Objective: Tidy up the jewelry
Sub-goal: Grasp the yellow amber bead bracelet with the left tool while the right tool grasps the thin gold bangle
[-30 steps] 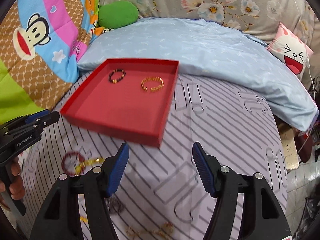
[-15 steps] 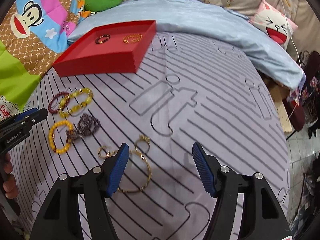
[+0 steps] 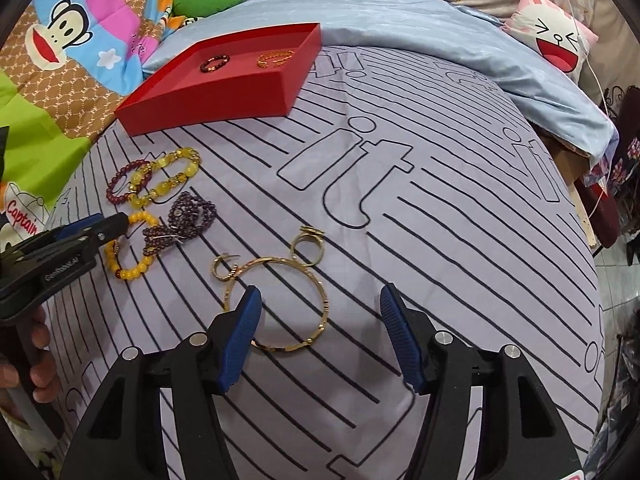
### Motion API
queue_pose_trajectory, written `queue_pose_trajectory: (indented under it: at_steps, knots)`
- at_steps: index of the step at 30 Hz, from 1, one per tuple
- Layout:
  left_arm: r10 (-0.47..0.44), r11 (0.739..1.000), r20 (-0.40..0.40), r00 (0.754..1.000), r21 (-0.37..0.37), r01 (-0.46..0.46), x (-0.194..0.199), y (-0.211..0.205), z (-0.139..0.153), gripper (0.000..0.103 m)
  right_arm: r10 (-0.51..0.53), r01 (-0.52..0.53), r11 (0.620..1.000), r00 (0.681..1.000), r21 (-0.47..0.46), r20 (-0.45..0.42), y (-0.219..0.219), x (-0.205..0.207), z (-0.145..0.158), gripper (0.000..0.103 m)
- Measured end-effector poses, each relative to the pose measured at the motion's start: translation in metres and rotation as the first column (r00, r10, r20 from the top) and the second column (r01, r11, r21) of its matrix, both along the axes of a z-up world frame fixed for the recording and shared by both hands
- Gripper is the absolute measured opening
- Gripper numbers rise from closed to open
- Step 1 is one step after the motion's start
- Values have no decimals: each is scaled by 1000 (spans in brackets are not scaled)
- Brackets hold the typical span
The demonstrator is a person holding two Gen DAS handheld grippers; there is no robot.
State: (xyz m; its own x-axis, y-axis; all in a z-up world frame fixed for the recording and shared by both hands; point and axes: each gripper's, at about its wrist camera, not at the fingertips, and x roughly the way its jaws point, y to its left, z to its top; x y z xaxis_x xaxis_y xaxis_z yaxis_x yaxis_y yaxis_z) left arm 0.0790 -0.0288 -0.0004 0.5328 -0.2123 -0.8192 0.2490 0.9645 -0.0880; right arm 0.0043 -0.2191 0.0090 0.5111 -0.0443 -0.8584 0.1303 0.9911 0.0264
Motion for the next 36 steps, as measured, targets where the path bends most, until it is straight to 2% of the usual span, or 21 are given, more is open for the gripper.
queue_pose_trajectory:
  at_steps: [4,6,12,16,20,28,36]
  knots:
    - [-7,1000,8,1000,5,7,-1,-1,-1,31,16,-16,1000,1000,5,1,7,0,-1,65]
    - [-8,1000,9,1000,3,8,-2,-1,-2,23,22,-22,1000,1000,5,0,11,1,-2,69]
    - [-15,1000,-12,1000,-27,15,-2,1,-1,10,37,-37,999,999,-16,-14,20,4,-10,71]
    - [-20,999,-30,999,-50,18,-3,2,-1,8,40,-40,998,999,-46,-12,24,3,-15,70]
    - [-23,997,-46,999,-71,20,-4,2,1,7,43,-42,998,999,-55,5,25,1,-14,59]
    - [-43,995,-33,999,-96,40,-9,-2,15,7,27,-27,999,1000,-20,14,18,-1,-9,59]
    - [-67,987,-8,998,-144,65,-9,-4,41,7,13,-14,999,998,28,54,10,2,13,59]
